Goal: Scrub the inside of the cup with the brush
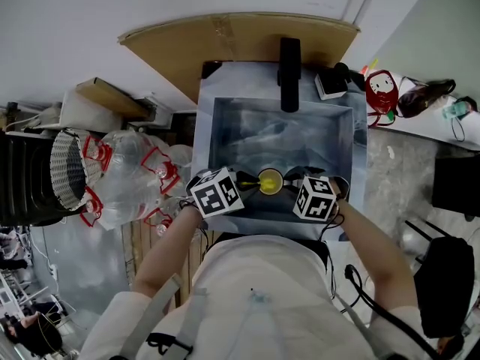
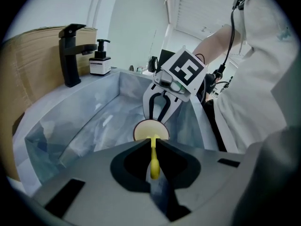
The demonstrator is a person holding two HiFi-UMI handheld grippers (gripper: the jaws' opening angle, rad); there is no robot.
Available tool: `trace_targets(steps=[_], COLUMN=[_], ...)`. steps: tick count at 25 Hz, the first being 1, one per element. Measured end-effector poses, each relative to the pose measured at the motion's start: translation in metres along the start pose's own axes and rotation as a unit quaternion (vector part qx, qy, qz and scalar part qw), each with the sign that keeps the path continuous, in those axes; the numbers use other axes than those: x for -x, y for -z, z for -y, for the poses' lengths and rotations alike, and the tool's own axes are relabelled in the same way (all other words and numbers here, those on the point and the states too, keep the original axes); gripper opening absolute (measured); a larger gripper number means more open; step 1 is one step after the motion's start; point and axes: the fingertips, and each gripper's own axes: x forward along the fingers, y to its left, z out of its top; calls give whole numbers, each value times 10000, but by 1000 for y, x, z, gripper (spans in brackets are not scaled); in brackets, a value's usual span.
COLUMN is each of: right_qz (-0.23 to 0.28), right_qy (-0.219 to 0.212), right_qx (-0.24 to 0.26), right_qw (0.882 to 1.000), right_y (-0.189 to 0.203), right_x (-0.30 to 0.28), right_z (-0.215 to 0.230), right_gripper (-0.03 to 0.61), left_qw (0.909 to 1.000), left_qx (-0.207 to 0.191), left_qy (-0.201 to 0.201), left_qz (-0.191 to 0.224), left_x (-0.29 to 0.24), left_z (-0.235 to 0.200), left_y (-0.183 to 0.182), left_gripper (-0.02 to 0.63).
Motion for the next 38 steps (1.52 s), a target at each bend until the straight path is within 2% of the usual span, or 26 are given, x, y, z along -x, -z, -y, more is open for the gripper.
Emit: trace_targets(steps=[3,7,12,18,22,27,32,34,38], right_qz=[17,36,34,51,64,69,41,31,32], right_qy=[41,69,48,35,31,37,34,29,33], right_qx=[2,-23,6,45,60,80,85,82,96], right_qw=[10000,10000,10000,10000,10000,9999,9999,10000,9999], right_y=[-1,-2,-3,-4,-4,-5,-5,-5,-5], right_x=[0,-1,-1,-1,-2,-2,-2,-2,-2], right_z=[0,-1,-1,-3,-2,-2,-2,-3,-2], right_gripper=[75,75,75,75,75,75,75,75,75], left_qw=[9993,9946,9804,9606,9598,9559,9594,9605,9564], left_qx=[-237,-707,-1298,-1888,-1994,-2425,-2468,-2432,-2456], left_qy=[121,76,167,342,483,336,238,221,120], left_qz=[-259,-760,-1474,-2010,-1915,-1620,-1342,-1335,-1573], left_x=[-6,-15,-30,-34,-34,-36,-39,-39,-39], left_z=[5,6,11,16,18,21,17,13,6], left_y=[0,2,8,10,8,1,-9,-11,-6], left_gripper=[35,35,35,35,35,34,34,34,34])
